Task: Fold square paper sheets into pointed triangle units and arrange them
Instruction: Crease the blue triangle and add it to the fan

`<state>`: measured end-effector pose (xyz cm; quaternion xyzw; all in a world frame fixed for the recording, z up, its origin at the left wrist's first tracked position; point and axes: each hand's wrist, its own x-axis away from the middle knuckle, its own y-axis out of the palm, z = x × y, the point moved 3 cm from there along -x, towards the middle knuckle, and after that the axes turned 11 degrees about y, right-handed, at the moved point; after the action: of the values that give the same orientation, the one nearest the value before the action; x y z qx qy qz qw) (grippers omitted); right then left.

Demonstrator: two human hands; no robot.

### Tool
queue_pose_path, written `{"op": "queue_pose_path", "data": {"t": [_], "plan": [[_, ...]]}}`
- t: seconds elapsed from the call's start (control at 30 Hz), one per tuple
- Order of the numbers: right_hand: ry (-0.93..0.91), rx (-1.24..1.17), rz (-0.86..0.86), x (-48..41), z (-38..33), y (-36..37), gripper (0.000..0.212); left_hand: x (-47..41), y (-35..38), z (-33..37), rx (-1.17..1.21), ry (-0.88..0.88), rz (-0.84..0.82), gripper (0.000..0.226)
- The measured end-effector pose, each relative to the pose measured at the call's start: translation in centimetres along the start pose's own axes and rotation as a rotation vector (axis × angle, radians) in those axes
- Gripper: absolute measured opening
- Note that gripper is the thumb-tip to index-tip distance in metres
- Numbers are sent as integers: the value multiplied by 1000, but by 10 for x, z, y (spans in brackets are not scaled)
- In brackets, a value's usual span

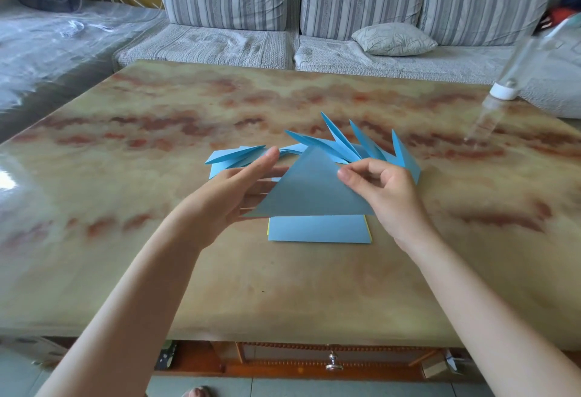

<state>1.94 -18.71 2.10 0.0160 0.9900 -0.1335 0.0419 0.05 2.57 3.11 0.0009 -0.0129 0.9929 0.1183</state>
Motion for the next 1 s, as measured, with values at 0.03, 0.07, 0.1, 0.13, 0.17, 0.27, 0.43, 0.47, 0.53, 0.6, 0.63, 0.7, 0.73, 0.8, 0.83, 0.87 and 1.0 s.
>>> {"op": "queue_pose_path", "data": {"t": [0.03, 0.07, 0.1, 0.13, 0.17, 0.27, 0.43, 0.47, 0.53, 0.6, 0.63, 0.7, 0.73, 0.8, 0.83, 0.87, 1.0], "plan": [[-13, 24, -13, 1, -1, 1, 6, 1, -1, 1, -6, 2, -17, 52], [-27, 46, -25, 2, -2, 3, 7, 1, -2, 2, -23, 22, -6, 52], [-40, 67, -35, 3, -3, 4, 8, 1, -2, 3, -57, 56, 21, 49], [-50, 87, -44, 4, -4, 6, 8, 0, 0, 3, -84, 90, 55, 45], [-58, 104, -51, 5, -5, 8, 8, 0, 2, 2, -101, 117, 99, 41], [-85, 124, -59, 7, -6, 12, 7, -3, 7, -3, -186, 185, 255, 23], [-116, 83, -36, 9, -9, 11, 6, -4, 13, -2, -325, 248, 396, 9], [-111, 67, -35, 9, -9, 11, 7, -4, 13, -2, -325, 251, 398, 10], [-92, 56, -32, 8, -8, 11, 11, -3, 13, -2, -328, 253, 400, 11], [-74, 65, -37, 7, -7, 11, 8, -3, 13, -3, -329, 253, 398, 10], [-70, 66, -37, 7, -8, 11, 7, -2, 13, -4, -329, 253, 394, 9], [-70, 69, -28, 7, -8, 11, 9, -2, 13, -3, -334, 252, 391, 8], [-71, 72, -23, 7, -8, 11, 9, -2, 13, -3, -337, 251, 390, 7], [-71, 80, -19, 7, -8, 11, 8, -2, 13, -2, -343, 246, 389, 7], [-69, 84, -20, 7, -8, 10, 7, -1, 13, -2, -343, 245, 391, 7], [-67, 86, -21, 7, -8, 10, 7, -1, 13, -1, -344, 244, 393, 7], [-62, 91, -18, 7, -7, 11, 7, -1, 13, -1, -352, 244, 392, 9]]}}
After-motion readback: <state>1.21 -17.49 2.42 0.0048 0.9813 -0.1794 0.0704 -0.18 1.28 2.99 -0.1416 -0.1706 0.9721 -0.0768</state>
